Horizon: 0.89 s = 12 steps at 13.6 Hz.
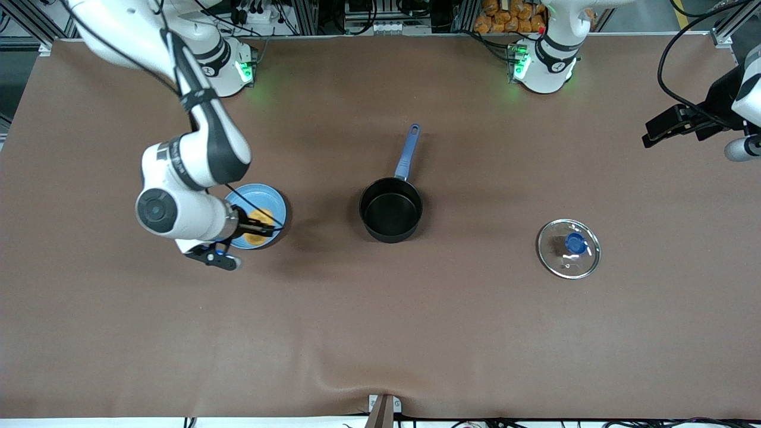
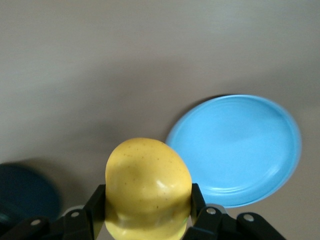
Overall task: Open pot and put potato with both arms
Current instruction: 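Grasp the yellow potato on the blue plate with the right gripper, then carry the potato over the saucepan with the right gripper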
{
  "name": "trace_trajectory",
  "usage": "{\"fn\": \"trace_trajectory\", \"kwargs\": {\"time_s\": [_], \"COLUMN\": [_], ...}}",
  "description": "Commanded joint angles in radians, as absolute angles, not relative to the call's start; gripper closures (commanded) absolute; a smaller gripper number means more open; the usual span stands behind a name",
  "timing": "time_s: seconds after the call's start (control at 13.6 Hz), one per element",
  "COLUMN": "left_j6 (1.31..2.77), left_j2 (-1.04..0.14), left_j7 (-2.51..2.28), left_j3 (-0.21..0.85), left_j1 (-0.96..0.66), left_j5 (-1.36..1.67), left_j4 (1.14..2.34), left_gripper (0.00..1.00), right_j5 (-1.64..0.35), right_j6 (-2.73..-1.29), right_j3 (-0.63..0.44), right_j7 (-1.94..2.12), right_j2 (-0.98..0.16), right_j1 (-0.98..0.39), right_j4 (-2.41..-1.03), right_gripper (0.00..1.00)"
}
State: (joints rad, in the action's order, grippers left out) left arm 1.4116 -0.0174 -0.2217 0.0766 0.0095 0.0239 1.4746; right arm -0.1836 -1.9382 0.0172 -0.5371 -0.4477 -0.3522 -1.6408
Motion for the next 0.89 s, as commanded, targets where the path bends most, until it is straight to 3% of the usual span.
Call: {"fn": "trace_trajectory", "kwargs": {"time_s": [0.0, 0.3, 0.81], "left_j6": [1.43, 1.437, 1.44], "left_j2": [-0.02, -0.02, -0.021], "left_j7": [-0.207, -0.206, -0.204], "left_j3": [0.071, 0.071, 0.071], "left_j1": [0.02, 0.02, 0.02], "left_j5": [0.041, 0.041, 0.043], "left_j4": [1.48, 1.48, 1.482], "left_gripper": [0.0, 0.0, 0.0], "right_j5": [-0.189, -0.169, -0.161], "right_j6": [-1.924, -1.928, -2.04], "right_j3": [0.005, 0.005, 0.003], "right_j7": [-0.616, -0.689, -0.785], "right_j2": [-0.546, -0.653, -0.765], "right_j1": [-0.496, -0.623, -0.764], "right_j4": [-1.485, -1.306, -1.281], "right_gripper": [1.0, 1.0, 1.0]}}
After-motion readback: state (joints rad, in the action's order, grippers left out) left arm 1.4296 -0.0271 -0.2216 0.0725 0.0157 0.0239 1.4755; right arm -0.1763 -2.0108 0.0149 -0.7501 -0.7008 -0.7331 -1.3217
